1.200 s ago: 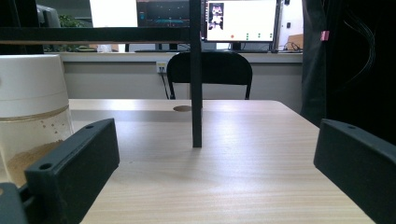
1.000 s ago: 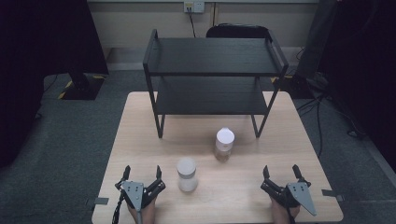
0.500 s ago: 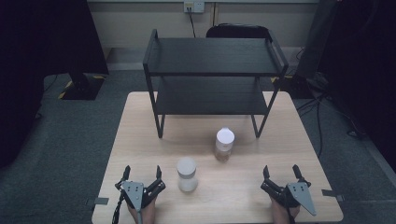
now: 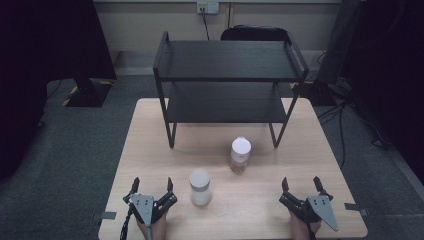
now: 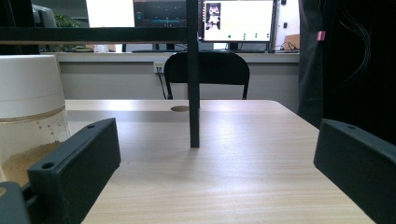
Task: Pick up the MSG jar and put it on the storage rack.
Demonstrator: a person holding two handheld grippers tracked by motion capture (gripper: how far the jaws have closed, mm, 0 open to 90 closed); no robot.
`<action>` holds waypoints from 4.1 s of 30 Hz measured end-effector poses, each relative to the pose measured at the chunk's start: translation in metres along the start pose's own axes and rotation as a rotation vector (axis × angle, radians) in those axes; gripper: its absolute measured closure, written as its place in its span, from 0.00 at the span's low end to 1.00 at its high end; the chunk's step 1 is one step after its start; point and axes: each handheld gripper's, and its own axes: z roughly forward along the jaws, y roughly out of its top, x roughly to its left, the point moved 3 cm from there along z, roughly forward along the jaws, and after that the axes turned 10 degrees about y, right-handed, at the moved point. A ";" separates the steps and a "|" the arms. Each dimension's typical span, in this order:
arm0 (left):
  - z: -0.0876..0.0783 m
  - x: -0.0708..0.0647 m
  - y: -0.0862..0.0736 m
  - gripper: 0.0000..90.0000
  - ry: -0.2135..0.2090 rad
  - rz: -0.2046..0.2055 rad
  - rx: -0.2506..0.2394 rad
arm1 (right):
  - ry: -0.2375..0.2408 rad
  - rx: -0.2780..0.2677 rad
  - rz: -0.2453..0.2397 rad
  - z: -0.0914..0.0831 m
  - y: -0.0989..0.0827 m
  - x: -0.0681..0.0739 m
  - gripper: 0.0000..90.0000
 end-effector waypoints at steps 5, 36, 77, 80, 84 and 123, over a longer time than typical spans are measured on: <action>0.000 0.000 0.000 0.00 0.000 0.000 0.000 | -0.002 0.000 0.000 0.000 0.000 0.000 0.00; 0.000 -0.001 0.000 0.00 0.005 -0.001 0.000 | -0.008 -0.001 -0.001 0.000 0.000 0.001 0.00; -0.013 0.000 0.057 0.00 -0.240 -0.082 -0.045 | -0.012 -0.001 -0.003 0.000 0.000 0.002 0.00; -0.012 -0.005 0.058 0.00 -0.264 -0.071 -0.037 | -0.012 -0.001 -0.003 0.000 0.000 0.002 0.00; -0.010 -0.015 0.058 0.00 -0.303 -0.072 -0.022 | -0.013 -0.001 -0.003 0.000 0.000 0.002 0.00; -0.001 -0.055 0.040 0.00 -0.372 -0.014 0.063 | -0.001 0.000 -0.001 0.001 0.000 0.000 0.00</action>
